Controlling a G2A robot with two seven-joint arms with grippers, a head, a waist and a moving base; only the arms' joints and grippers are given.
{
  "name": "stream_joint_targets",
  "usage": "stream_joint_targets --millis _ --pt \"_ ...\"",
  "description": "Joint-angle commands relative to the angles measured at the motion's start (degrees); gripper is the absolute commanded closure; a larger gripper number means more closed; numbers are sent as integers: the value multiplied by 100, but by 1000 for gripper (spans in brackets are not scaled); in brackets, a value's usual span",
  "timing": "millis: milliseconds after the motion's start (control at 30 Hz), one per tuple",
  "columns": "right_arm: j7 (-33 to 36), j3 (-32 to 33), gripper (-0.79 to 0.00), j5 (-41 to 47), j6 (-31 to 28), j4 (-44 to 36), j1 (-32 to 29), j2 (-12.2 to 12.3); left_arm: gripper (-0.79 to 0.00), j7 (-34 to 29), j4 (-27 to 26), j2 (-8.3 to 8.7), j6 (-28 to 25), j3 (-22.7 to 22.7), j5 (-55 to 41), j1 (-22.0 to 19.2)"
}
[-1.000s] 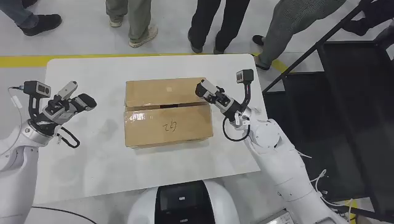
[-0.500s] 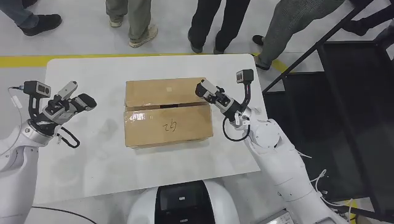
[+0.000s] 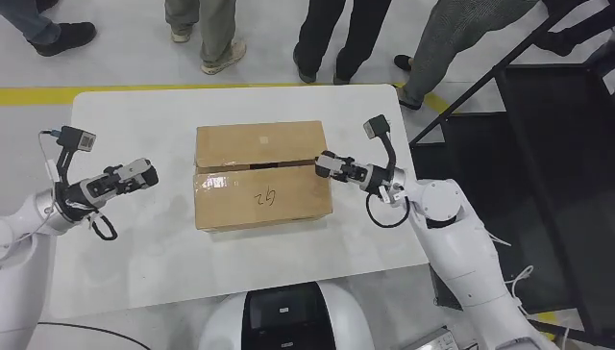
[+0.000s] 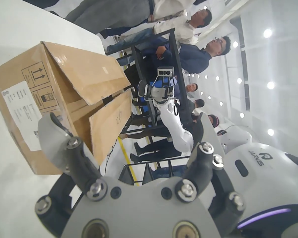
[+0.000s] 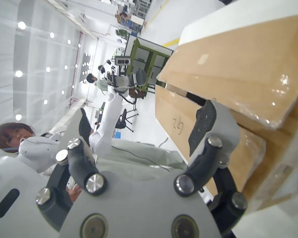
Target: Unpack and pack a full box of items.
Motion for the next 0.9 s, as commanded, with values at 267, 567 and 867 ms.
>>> stream_joint_targets --millis 267,567,867 --pt "589 260 -785 -165 -357 190 157 112 -785 -123 90 -4 -44 61 -215 -74" --pt "589 260 -785 -165 -357 190 157 112 -785 -123 90 -4 -44 61 -215 -74" --pt "669 208 -785 -985 -347 434 238 195 -785 -123 90 -4 -44 61 -215 -74"
